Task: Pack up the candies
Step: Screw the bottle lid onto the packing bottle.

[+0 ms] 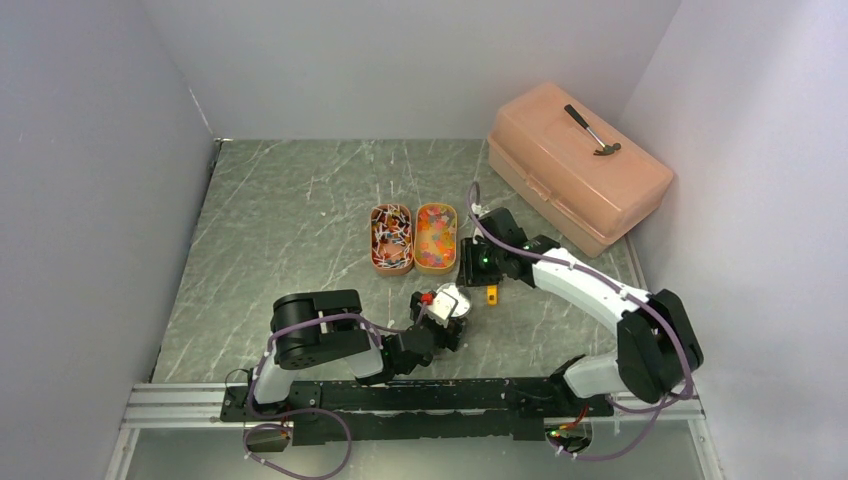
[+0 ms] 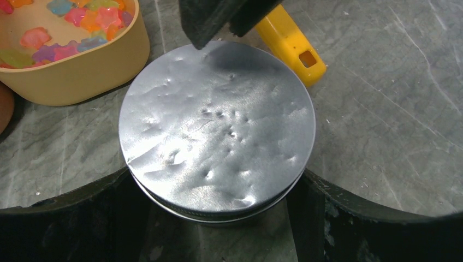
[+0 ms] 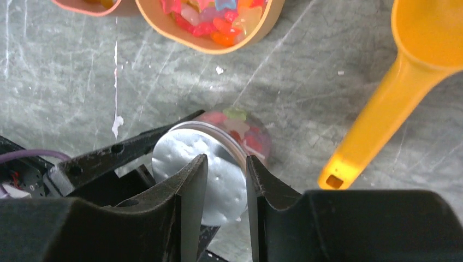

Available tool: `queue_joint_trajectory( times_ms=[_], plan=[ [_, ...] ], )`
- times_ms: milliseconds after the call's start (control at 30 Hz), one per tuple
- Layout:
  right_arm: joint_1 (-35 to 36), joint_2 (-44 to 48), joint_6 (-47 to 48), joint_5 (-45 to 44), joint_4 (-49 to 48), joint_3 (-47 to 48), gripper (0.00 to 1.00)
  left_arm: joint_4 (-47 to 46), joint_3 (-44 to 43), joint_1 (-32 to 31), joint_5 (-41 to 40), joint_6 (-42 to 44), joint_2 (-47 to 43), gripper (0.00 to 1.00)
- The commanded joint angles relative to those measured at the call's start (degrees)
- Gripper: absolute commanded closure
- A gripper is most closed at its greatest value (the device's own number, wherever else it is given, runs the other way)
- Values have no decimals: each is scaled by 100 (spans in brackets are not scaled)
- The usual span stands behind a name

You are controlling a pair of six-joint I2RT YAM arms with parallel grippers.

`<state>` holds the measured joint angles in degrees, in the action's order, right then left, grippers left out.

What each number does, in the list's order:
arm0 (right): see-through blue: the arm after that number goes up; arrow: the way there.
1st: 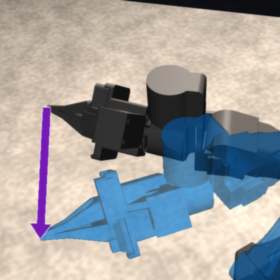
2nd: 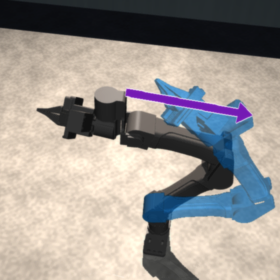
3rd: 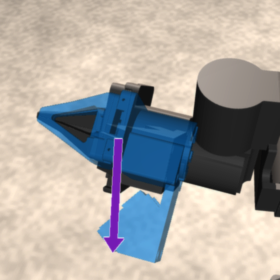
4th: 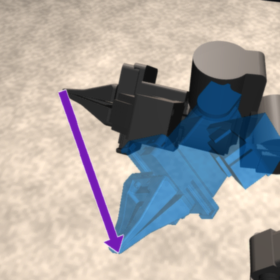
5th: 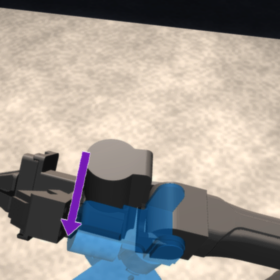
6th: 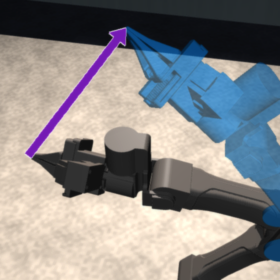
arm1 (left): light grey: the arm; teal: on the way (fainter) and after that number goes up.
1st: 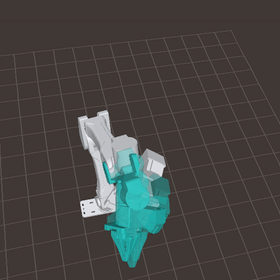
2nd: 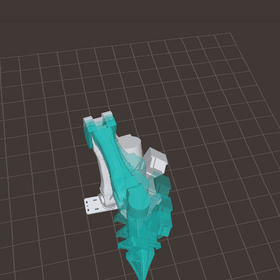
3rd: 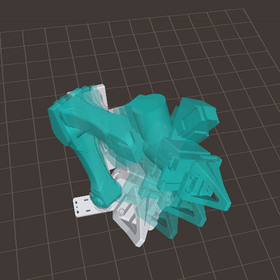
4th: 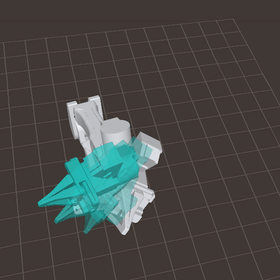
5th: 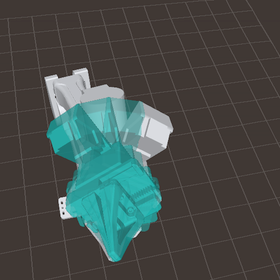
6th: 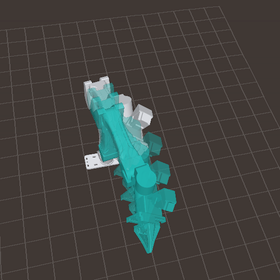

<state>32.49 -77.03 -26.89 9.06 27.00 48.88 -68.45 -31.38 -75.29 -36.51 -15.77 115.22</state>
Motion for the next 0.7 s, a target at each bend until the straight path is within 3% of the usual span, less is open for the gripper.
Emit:
queue_joint_trajectory(
  times_ms=[0,233,667],
  plan=[
    [-115,-254,246,295,-489,306,65,1607,299,18,456,-470,523,31],
    [-138,-471,364,478,-477,283,69,1562,325,27,477,-458,538,31],
    [15,254,62,800,-387,-853,83,1598,309,31,431,-509,562,30]
  ],
)
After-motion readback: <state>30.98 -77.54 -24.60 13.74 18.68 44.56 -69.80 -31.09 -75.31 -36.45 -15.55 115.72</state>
